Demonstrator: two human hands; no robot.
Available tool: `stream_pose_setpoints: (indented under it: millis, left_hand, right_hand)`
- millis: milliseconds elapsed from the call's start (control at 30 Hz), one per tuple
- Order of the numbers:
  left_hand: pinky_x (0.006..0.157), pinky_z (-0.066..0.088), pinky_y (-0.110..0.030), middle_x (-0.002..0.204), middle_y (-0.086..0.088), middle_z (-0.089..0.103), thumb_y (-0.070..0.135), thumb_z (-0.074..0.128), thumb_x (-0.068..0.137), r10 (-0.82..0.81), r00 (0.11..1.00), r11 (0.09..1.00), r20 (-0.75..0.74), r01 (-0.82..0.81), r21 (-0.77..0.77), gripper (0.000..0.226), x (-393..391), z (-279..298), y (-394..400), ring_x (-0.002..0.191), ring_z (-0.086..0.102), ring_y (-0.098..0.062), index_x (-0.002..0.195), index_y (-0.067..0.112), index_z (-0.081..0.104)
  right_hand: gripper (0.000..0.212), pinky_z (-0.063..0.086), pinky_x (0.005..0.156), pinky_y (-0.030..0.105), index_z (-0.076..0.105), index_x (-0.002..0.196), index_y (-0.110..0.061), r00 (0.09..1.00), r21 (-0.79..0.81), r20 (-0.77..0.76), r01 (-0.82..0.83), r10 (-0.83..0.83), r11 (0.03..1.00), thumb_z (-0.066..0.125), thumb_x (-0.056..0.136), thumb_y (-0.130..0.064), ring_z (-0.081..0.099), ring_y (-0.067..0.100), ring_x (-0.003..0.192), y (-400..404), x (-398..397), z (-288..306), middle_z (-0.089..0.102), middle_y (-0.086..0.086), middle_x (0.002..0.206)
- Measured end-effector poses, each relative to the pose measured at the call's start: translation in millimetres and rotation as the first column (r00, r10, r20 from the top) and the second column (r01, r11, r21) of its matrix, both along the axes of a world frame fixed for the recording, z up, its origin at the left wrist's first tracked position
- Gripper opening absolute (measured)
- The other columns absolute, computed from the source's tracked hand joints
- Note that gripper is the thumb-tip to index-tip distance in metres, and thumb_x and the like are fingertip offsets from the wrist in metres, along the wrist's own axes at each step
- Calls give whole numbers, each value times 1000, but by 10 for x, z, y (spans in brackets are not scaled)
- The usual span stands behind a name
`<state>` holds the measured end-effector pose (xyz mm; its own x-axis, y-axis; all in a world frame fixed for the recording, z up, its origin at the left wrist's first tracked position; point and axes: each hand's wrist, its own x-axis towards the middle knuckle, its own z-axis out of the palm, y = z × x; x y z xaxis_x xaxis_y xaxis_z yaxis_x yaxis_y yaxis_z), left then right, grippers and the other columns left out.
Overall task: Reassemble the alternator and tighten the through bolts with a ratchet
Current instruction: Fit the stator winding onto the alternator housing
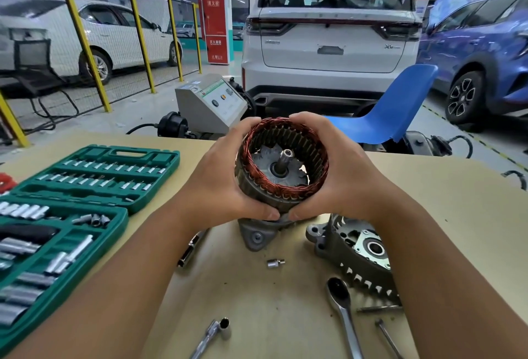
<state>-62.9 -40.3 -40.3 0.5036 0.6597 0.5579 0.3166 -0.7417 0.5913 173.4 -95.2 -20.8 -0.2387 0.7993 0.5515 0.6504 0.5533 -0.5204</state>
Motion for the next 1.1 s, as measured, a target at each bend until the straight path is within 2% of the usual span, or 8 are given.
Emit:
stream_pose_setpoints:
  millis: [133, 267, 333, 467, 600, 767, 900, 1100]
  left_hand:
    - [107, 43, -26, 137, 20, 56, 38, 103, 44, -43, 999, 999, -28, 43, -25, 127, 7, 34, 15, 131, 52, -2, 152, 41, 35]
    - [113, 31, -15, 145, 25, 41, 41, 98, 48, -53, 997, 998, -52, 51, -38, 133, 13, 26, 29, 140, 38, 5, 158, 39, 24]
    - [119, 30, -22, 153, 18, 38, 39, 98, 50, -59, 998, 996, -38, 56, -70, 139, 33, 1, 9, 145, 35, 0, 162, 36, 17]
    - [114, 46, -38, 140, 10, 57, 29, 102, 44, -48, 996, 996, 75, 53, -66, 125, 88, 9, -42, 133, 55, -8, 152, 33, 40]
    - [106, 47, -19, 135, 13, 62, 25, 104, 46, -59, 994, 998, 91, 62, -31, 119, 113, 140, -51, 129, 57, -3, 150, 29, 46]
    - [105, 46, -17, 134, 13, 63, 19, 105, 48, -78, 992, 996, 101, 81, -22, 120, 117, 206, -83, 129, 58, -4, 151, 26, 45]
    - [102, 46, -14, 133, 17, 62, 25, 103, 43, -62, 992, 997, 109, 67, -48, 121, 91, 86, -58, 128, 58, -2, 149, 33, 45]
    - [97, 45, -10, 132, 20, 63, 28, 103, 41, -67, 992, 997, 111, 72, -42, 122, 80, -9, -4, 127, 59, -2, 147, 40, 44]
  right_hand:
    - [126, 54, 98, 40, 36, 144, -54, 1000, -18, -2, 9, -9, 1000, 101, 37, -37, 53, 9, 128, 2, 12, -25, 54, -14, 135]
    - [130, 50, 105, 43, 30, 148, -54, 999, -77, -23, -36, 34, 996, 101, 41, -34, 48, 11, 135, 10, -2, -15, 48, -13, 143]
    - [131, 49, 106, 43, 28, 150, -53, 998, -82, -34, -55, 53, 995, 100, 43, -32, 48, 12, 135, 15, -12, -15, 48, -14, 144]
    - [127, 52, 104, 40, 33, 148, -48, 991, -56, -107, -81, 75, 995, 101, 44, -23, 55, 11, 131, 3, -33, -39, 55, -16, 137]
    - [124, 51, 104, 36, 36, 148, -40, 969, -37, -207, -144, 134, 989, 100, 45, -13, 58, 14, 129, -20, 25, 23, 60, -17, 131]
    - [124, 48, 105, 24, 36, 150, -34, 967, -2, -205, -158, 154, 987, 101, 46, -12, 56, 13, 132, -42, 56, 57, 58, -18, 133]
    - [125, 50, 103, 33, 37, 147, -43, 984, -9, -154, -94, 92, 996, 102, 42, -20, 57, 10, 129, -19, 14, -11, 59, -17, 133]
    - [124, 52, 103, 47, 40, 147, -41, 993, 19, -94, -69, 70, 997, 103, 41, -30, 54, 18, 133, 47, -7, -86, 56, -8, 140]
